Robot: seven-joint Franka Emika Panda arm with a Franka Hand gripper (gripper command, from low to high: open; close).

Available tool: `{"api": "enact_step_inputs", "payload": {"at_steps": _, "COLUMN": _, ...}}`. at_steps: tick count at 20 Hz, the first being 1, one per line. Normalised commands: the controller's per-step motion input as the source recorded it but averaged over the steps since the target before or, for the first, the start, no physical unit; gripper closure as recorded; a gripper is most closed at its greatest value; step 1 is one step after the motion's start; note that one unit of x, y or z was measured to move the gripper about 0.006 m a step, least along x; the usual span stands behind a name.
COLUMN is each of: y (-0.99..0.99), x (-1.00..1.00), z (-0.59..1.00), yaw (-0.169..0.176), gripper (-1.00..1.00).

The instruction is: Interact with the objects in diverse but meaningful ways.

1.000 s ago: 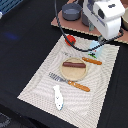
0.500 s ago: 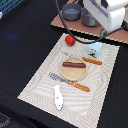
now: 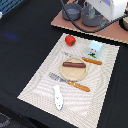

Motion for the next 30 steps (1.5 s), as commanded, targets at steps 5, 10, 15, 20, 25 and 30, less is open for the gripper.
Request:
{"api": "enact_step_inputs", "payload": {"at_steps": 5, "y": 0.4, "x": -0.83, "z": 0.31, "yaw": -0.058, "gripper": -1.0}}
{"api": "enact_step_inputs", "payload": {"at_steps": 10, "y": 0.43, "x": -0.98, "z": 0.15, "yaw": -0.011, "gripper": -1.0}}
{"api": "enact_step_inputs", "payload": {"at_steps": 15, "y": 0.45, "x": -0.98, "z": 0.0, "yaw": -0.004, "gripper": -1.0}}
{"api": "enact_step_inputs", "payload": {"at_steps": 20, "y": 0.42, "x": -0.89, "z": -0.11, "yaw": -0.039, "gripper": -1.0}}
{"api": "enact_step_inputs", "payload": {"at_steps": 25, "y": 0.12, "x": -0.52, "z": -0.27, "yaw": -0.175, "gripper": -1.0}}
{"api": "enact_step_inputs", "payload": {"at_steps": 30, "y": 0.0, "x": -0.3, "z": -0.29, "yaw": -0.281, "gripper": -1.0}}
